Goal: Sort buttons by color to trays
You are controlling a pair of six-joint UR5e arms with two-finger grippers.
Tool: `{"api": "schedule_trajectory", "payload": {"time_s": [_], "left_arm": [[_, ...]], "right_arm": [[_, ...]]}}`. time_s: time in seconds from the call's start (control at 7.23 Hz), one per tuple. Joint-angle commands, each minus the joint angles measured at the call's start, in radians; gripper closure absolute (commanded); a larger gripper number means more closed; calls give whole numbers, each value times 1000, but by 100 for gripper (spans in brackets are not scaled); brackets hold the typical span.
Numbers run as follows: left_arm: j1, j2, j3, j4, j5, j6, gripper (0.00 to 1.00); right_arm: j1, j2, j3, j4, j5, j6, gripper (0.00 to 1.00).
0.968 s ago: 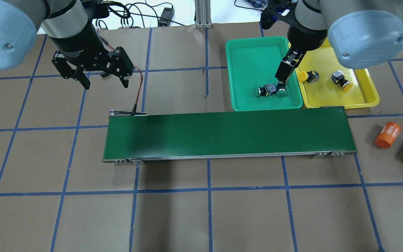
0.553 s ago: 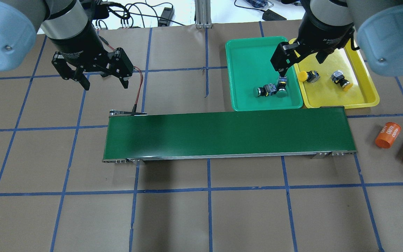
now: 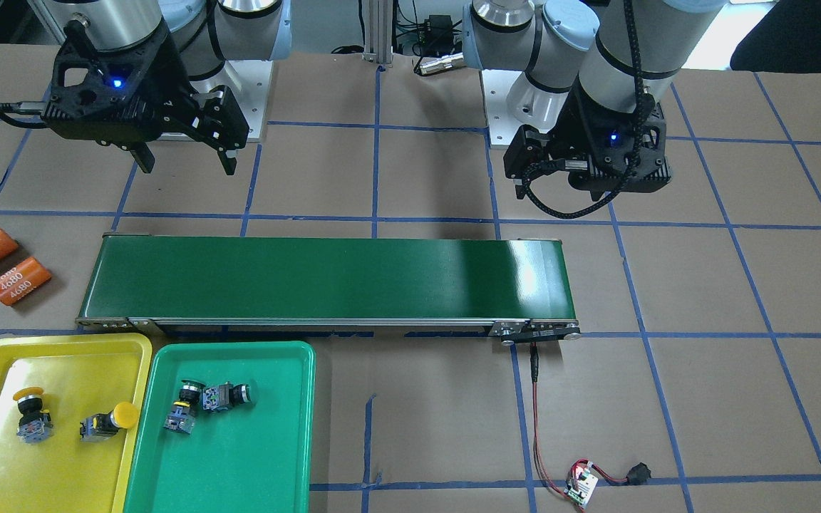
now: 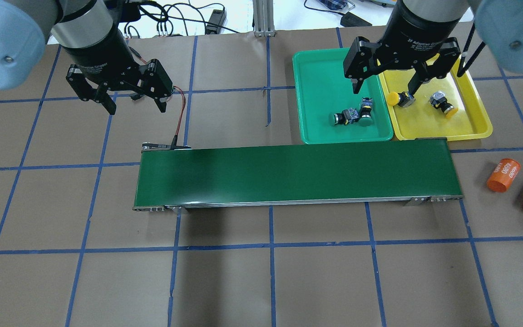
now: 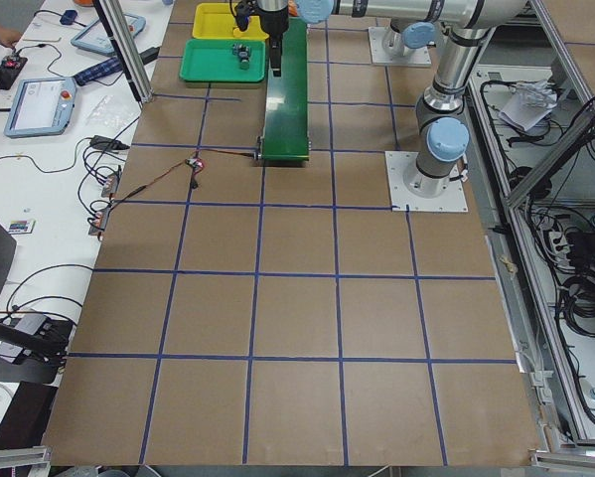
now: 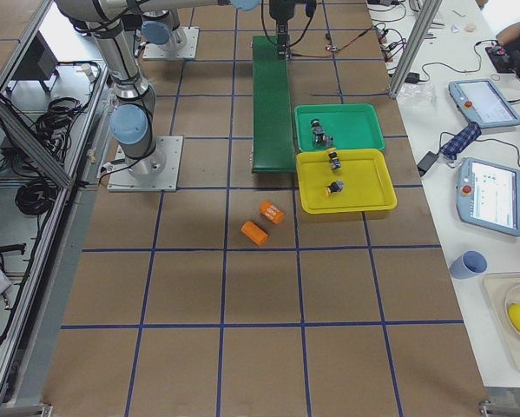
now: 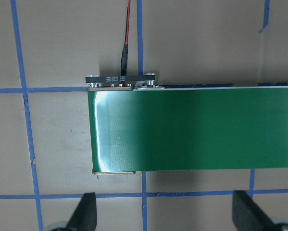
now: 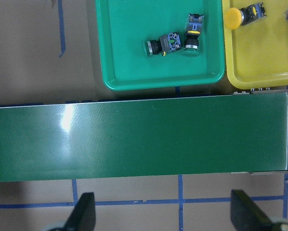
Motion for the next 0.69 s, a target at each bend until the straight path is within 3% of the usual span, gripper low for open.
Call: {"api": "schedule_trajectory", "payload": {"time_s": [0.0,0.55], "left_arm": [[0,0,0,0,0,0,0],[0,3,-1,0,-1,0,0]], "right_arm": [[-3,-6,-8,39,-2,5,0],[-3,-8,-5,40,-10,-7,0]]}}
